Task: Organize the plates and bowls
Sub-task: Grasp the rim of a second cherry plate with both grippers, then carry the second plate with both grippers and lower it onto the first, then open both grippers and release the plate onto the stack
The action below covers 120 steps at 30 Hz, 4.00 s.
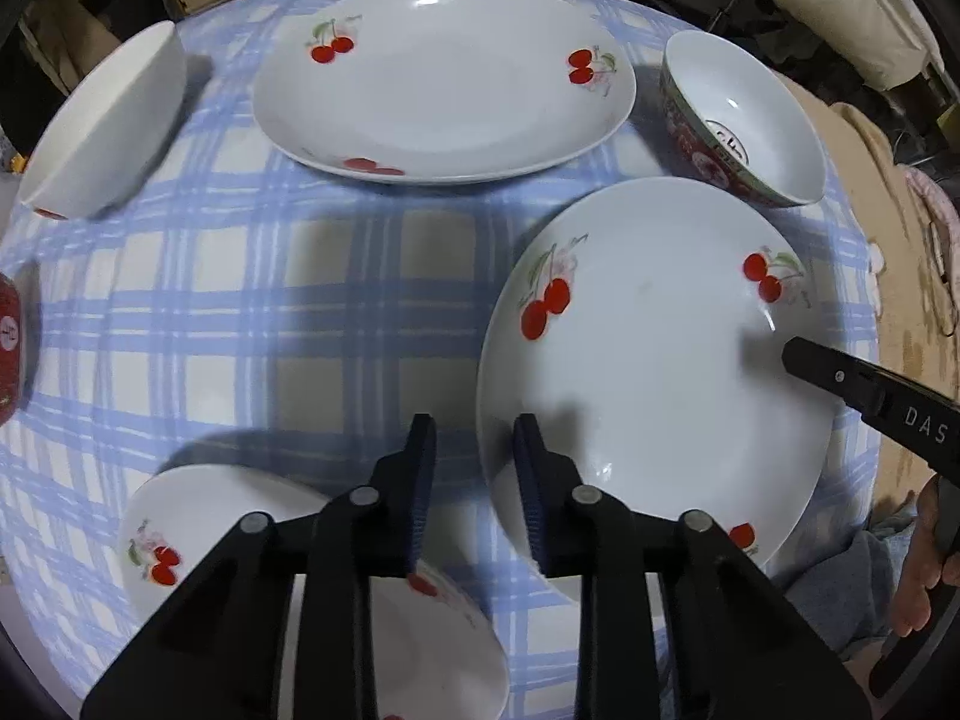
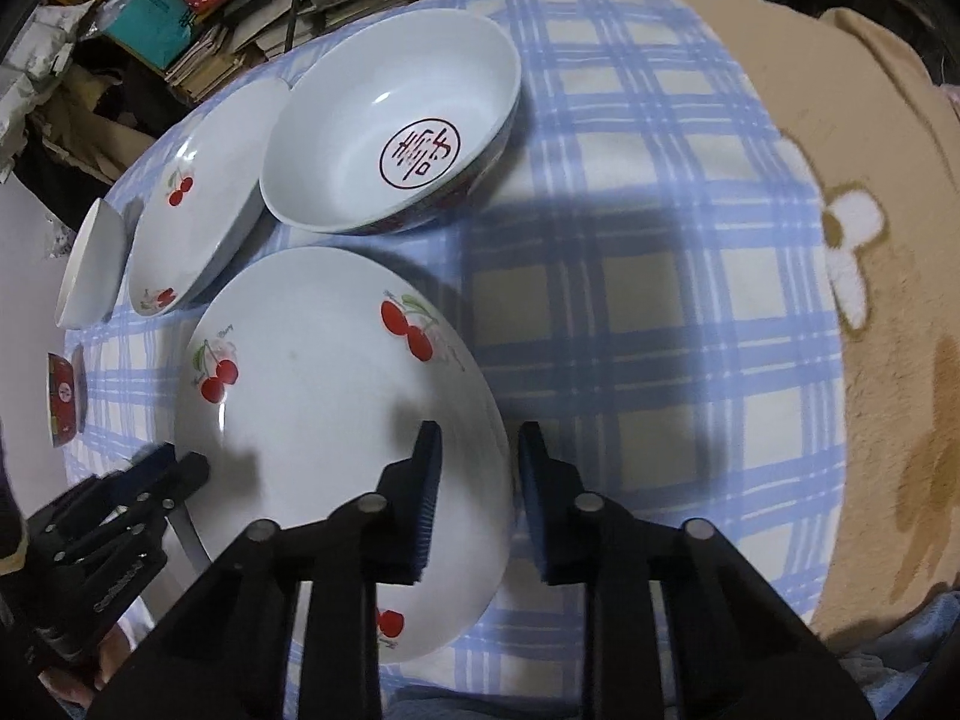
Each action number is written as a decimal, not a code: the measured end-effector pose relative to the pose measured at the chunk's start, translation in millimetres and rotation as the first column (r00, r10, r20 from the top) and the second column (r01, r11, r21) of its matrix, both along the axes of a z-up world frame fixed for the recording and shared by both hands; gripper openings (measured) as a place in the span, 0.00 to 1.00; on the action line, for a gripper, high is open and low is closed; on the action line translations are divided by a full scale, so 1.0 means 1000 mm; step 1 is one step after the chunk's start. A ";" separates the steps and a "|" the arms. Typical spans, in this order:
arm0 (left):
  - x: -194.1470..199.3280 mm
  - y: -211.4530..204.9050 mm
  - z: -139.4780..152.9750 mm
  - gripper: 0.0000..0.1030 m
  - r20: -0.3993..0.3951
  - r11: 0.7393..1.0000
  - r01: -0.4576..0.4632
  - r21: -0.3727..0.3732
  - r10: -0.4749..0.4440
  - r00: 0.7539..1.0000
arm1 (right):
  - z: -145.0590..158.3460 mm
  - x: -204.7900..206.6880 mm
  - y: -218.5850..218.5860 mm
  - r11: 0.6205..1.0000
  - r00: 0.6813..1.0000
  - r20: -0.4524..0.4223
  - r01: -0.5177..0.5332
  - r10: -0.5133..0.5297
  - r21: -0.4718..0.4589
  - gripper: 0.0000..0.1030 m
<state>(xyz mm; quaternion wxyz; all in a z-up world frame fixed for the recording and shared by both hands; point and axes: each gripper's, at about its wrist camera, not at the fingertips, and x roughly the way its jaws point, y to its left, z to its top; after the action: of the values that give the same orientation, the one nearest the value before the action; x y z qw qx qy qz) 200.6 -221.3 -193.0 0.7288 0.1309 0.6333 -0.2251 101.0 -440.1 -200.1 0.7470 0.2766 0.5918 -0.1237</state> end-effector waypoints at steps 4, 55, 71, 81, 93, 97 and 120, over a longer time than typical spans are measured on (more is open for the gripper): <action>0.008 0.000 -0.005 0.14 -0.054 0.999 -0.021 -0.043 0.018 0.998 | 0.000 0.000 0.001 1.000 1.000 0.004 0.000 0.000 0.001 0.24; -0.062 0.185 0.071 0.15 0.141 0.977 -0.205 0.049 0.197 0.970 | 0.059 0.007 0.165 0.941 0.906 0.265 -0.337 0.331 -0.023 0.24; -0.062 0.214 0.048 0.15 0.094 0.958 -0.288 -0.016 0.288 0.953 | 0.039 0.006 0.191 0.925 0.898 0.231 -0.380 0.374 -0.021 0.17; -0.050 0.210 0.026 0.15 0.047 0.960 -0.279 0.015 0.278 0.959 | 0.024 0.016 0.198 0.914 0.896 0.182 -0.403 0.405 -0.048 0.08; -0.049 0.215 0.032 0.15 0.088 0.953 -0.301 0.027 0.298 0.951 | 0.038 0.013 0.172 0.954 0.924 0.238 -0.295 0.300 -0.059 0.08; -0.051 0.220 0.034 0.16 0.102 0.948 -0.316 0.032 0.311 0.945 | 0.037 0.013 0.166 0.963 0.935 0.232 -0.265 0.269 -0.051 0.08; -0.022 0.193 0.084 0.77 0.319 0.946 -0.318 0.057 0.285 0.904 | 0.071 0.039 0.132 0.972 0.928 0.314 -0.149 0.200 -0.179 0.80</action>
<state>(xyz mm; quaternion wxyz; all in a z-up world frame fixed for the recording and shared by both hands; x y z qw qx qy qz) 178.4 -27.8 -108.9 0.8360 0.1035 0.5364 -0.0522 140.1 -307.9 -129.1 0.8624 0.1817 0.4694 -0.0533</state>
